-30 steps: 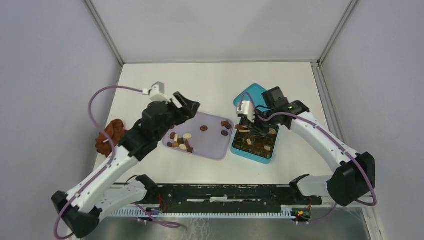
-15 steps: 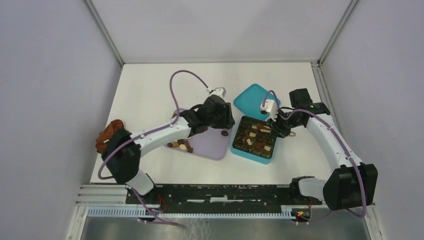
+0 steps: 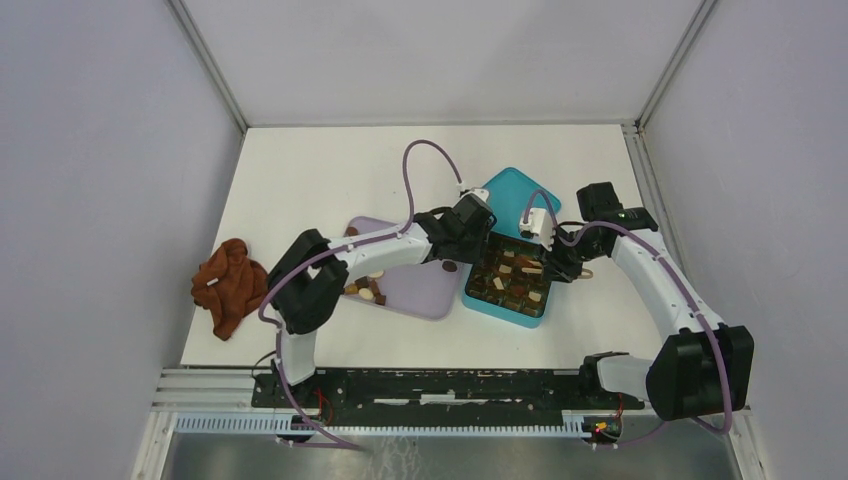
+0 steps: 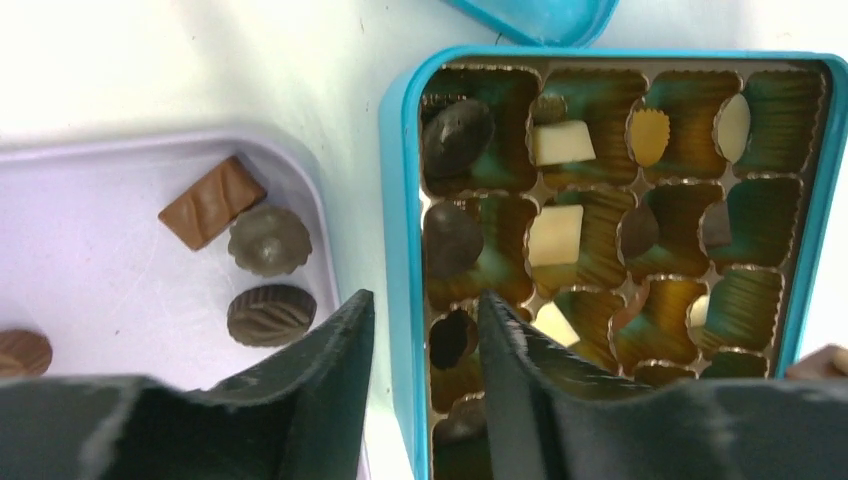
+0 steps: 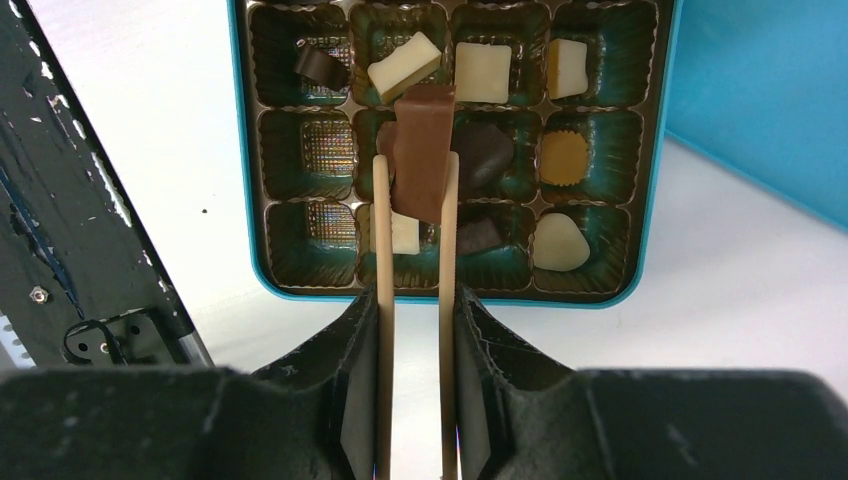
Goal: Pack the chocolate
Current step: Adjust the packing box at the center of the board.
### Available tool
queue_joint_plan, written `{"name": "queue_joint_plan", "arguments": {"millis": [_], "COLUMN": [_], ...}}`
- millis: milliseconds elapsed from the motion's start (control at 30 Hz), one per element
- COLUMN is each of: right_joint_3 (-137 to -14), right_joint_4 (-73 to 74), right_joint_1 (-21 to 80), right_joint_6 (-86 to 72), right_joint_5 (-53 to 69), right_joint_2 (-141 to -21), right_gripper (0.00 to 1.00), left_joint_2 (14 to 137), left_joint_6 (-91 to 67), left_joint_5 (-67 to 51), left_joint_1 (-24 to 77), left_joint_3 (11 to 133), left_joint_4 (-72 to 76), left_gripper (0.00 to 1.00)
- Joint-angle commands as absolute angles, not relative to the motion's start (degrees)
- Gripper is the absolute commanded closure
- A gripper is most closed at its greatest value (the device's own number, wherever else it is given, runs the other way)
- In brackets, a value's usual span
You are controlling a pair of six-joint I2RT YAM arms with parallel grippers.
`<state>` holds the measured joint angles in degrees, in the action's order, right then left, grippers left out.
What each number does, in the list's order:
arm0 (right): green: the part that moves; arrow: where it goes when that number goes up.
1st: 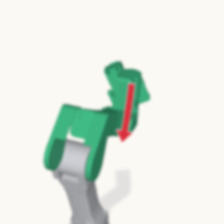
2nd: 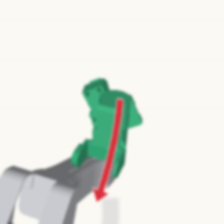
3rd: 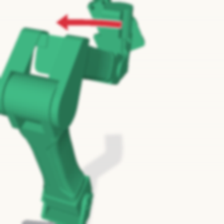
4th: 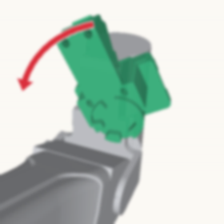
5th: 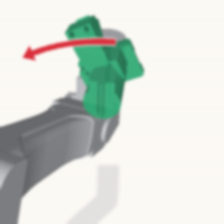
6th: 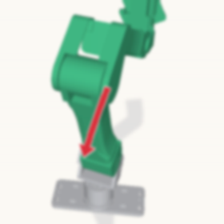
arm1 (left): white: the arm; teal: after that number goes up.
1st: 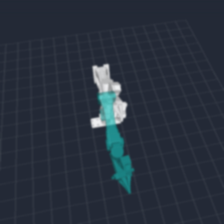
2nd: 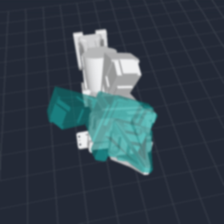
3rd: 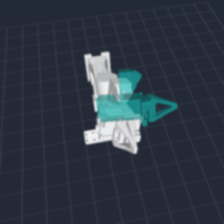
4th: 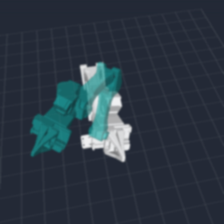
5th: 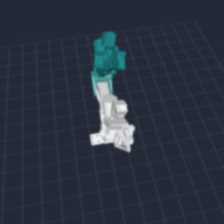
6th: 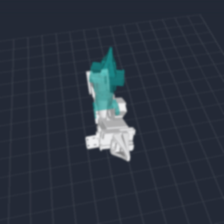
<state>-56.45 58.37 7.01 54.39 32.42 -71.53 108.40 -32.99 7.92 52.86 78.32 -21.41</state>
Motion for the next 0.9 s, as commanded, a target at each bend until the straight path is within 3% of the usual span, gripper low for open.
{"name": "queue_joint_plan", "arguments": {"millis": [0,200,500,867], "right_joint_3": [-56.3,-56.5,-57.7,-62.9], "right_joint_4": [58.5,59.0,61.3,69.3], "right_joint_1": [6.8,6.8,6.8,7.0], "right_joint_6": [55.4,55.9,57.4,65.4], "right_joint_5": [34.1,34.2,35.7,40.9], "right_joint_2": [-71.5,-71.8,-72.5,-72.2], "right_gripper": [0.91,0.92,0.91,0.91], "left_joint_2": [111.9,115.8,114.2,100.0], "left_joint_6": [-29.5,-29.0,-29.5,-23.6], "left_joint_5": [9.1,9.7,14.1,31.1], "left_joint_1": [52.7,52.7,52.8,58.5], "left_joint_3": [83.4,87.5,87.8,75.6], "left_joint_4": [-22.4,-24.1,-24.1,-8.4], "left_gripper": [0.54,0.59,0.97,0.98]}}
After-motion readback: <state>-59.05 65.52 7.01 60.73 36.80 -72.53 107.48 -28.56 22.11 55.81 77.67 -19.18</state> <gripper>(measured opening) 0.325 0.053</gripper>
